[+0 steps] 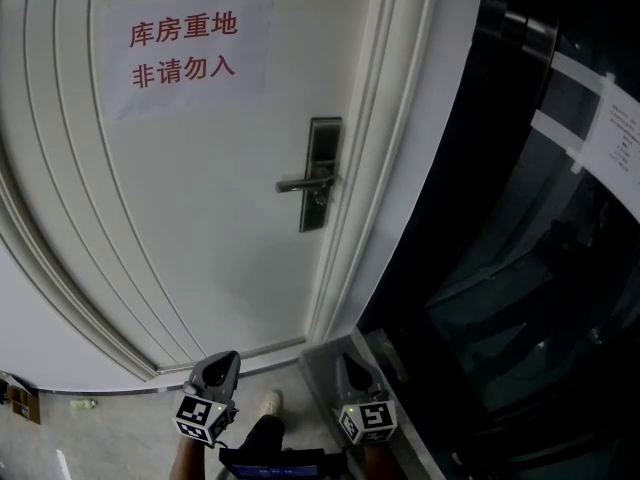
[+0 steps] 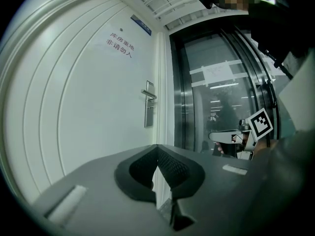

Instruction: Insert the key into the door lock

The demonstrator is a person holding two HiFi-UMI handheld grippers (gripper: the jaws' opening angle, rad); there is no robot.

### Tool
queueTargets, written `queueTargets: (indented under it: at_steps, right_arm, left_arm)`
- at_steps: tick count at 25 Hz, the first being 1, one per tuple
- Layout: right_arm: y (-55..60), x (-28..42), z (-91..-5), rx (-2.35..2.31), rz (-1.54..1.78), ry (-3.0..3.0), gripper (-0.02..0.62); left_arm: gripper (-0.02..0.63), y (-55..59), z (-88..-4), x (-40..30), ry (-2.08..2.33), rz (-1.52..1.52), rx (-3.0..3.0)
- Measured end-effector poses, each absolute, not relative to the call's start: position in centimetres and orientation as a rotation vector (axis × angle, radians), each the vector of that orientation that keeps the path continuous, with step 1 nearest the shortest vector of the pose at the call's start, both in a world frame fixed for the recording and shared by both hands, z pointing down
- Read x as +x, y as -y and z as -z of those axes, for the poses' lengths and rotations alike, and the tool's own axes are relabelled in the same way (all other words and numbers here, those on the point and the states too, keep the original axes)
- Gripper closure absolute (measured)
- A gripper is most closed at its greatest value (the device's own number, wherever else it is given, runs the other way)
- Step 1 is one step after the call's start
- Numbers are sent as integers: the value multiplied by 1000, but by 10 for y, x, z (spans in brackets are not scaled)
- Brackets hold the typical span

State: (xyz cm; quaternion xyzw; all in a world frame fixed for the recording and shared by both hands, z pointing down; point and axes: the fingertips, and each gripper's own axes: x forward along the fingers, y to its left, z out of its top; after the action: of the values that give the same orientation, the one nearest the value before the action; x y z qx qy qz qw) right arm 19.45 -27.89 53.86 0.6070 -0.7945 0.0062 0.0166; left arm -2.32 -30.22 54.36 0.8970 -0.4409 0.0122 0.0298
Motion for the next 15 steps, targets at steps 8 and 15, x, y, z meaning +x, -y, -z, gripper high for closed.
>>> queueTargets:
  at_steps: [8,15]
  right_arm:
    - [280,193,-538,1891,-25,2475,594]
    - [279,191,-538,1888,-18,2478,594]
  left_arm:
    - [604,304,-543,-23,1356,-37,2764]
    - [604,302,-542,-23,1355,-39,2768]
